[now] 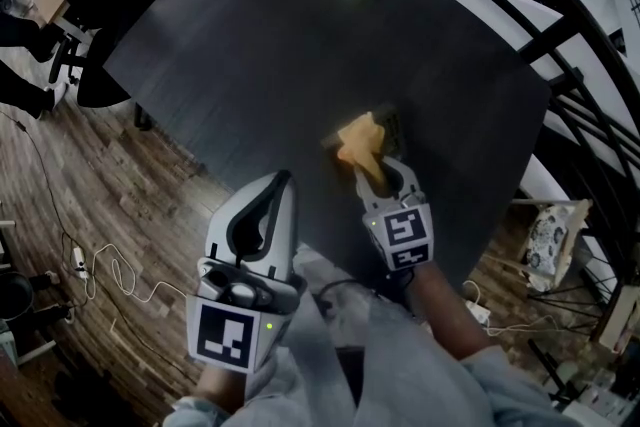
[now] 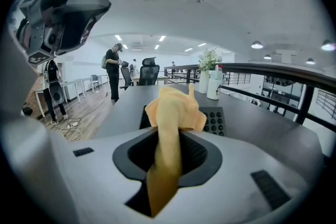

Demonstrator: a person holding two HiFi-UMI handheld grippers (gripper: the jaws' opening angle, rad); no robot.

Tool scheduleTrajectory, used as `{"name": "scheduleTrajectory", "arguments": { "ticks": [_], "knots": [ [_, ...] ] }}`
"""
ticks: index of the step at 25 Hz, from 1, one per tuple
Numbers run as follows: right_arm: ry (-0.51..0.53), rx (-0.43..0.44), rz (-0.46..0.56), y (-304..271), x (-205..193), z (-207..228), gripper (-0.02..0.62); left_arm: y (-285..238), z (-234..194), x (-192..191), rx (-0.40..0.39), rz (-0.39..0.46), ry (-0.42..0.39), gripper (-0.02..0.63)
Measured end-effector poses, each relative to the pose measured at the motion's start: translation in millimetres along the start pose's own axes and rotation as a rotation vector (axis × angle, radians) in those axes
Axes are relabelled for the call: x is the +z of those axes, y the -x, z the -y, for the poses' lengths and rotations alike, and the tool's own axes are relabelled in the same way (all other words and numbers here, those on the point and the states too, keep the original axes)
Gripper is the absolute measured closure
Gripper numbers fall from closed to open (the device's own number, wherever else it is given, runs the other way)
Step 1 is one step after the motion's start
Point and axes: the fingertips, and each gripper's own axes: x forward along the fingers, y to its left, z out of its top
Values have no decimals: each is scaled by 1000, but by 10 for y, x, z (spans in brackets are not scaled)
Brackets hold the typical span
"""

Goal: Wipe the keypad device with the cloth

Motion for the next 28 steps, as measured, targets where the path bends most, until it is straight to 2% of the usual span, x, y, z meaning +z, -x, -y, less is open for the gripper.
{"name": "scheduleTrajectory", "arguments": {
  "ticks": [14,21,28],
  "knots": [
    [-61,-137,-31,33,-238,557,494,-29,17,-26,-6,-10,-4,592],
    [-133,-208,-63,106,-425,824,494,-41,25,-6,-13,-13,-6,592],
    [-173,-211,-83,119,-564,794,494,-50,36,-21,-21,-19,-7,592]
  ]
}}
